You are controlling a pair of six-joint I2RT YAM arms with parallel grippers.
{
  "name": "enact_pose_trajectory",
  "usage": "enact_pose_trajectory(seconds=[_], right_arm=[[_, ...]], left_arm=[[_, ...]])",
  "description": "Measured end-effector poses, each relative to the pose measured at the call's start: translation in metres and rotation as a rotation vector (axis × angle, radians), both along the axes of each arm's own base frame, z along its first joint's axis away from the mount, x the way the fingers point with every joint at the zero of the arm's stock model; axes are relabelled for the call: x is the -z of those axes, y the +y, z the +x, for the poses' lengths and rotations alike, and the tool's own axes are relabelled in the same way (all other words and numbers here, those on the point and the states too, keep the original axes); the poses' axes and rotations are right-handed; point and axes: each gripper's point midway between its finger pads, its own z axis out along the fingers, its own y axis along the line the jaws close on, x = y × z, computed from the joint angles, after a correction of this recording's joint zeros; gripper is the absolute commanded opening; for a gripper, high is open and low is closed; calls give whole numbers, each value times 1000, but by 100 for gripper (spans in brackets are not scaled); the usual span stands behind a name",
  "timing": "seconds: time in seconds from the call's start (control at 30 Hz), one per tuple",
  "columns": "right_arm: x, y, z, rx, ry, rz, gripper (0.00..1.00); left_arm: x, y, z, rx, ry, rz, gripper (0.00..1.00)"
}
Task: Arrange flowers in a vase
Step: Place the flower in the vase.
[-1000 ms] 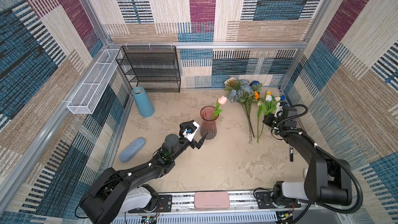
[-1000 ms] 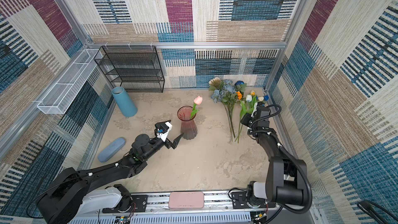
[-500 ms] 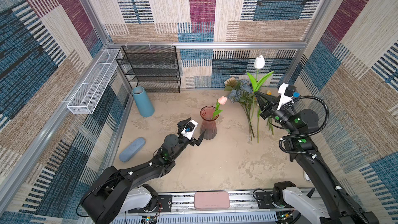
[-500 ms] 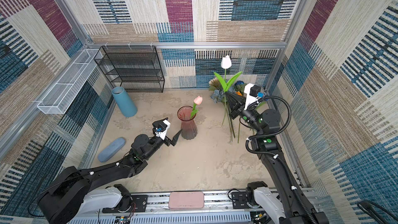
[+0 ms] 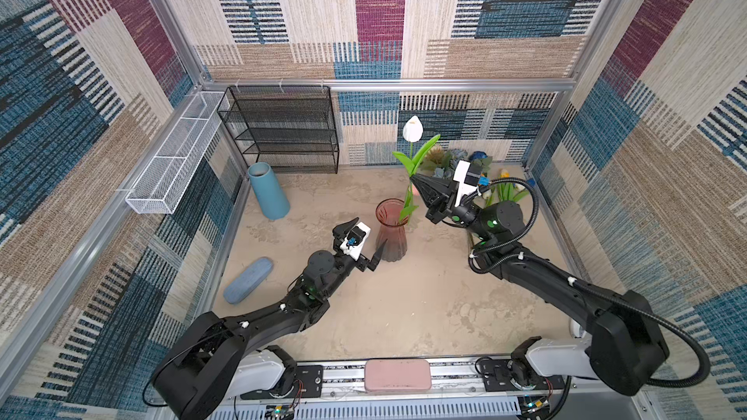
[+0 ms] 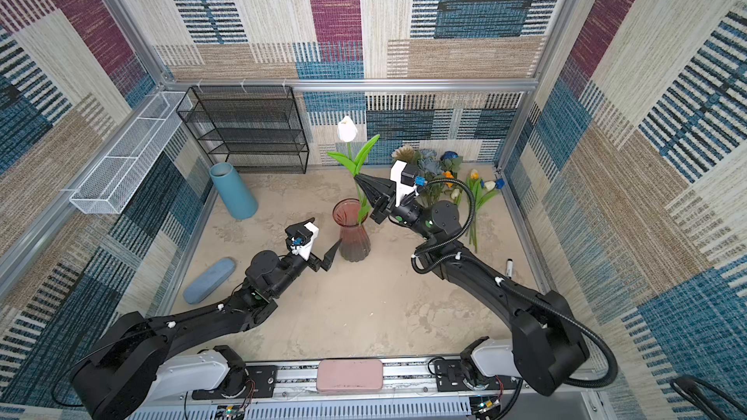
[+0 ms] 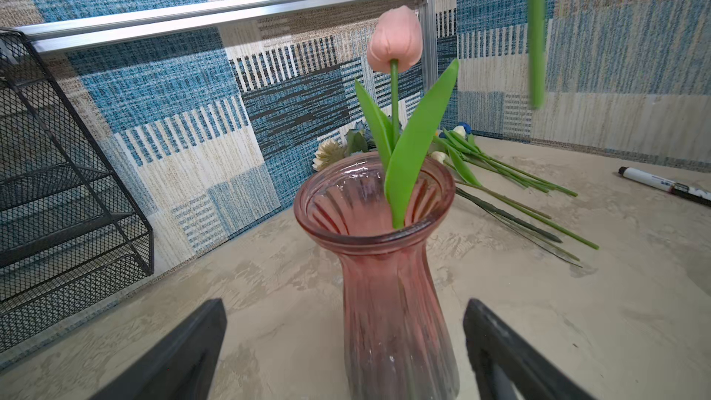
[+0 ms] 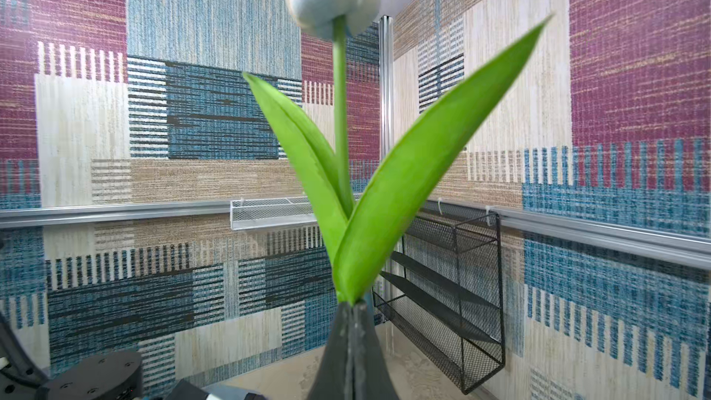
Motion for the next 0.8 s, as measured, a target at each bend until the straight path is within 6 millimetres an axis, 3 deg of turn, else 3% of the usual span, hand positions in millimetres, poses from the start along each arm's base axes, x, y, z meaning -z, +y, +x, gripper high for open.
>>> enact_pose_trajectory(seconds=[0.17,0.33,0.67,0.8], right_arm=[[18,10,32,62,10,19,1],[49,24,51,102,43,7,2],[83,24,41,144,35,-62,14],[87,22,33,146,30,-97,36]], left_arm=[[2,0,0,0,7,6,99],[7,0,-1,0,24,18,99],[6,2,-2,-2,23,21,99],[10,1,-1,-3,31,29,99]])
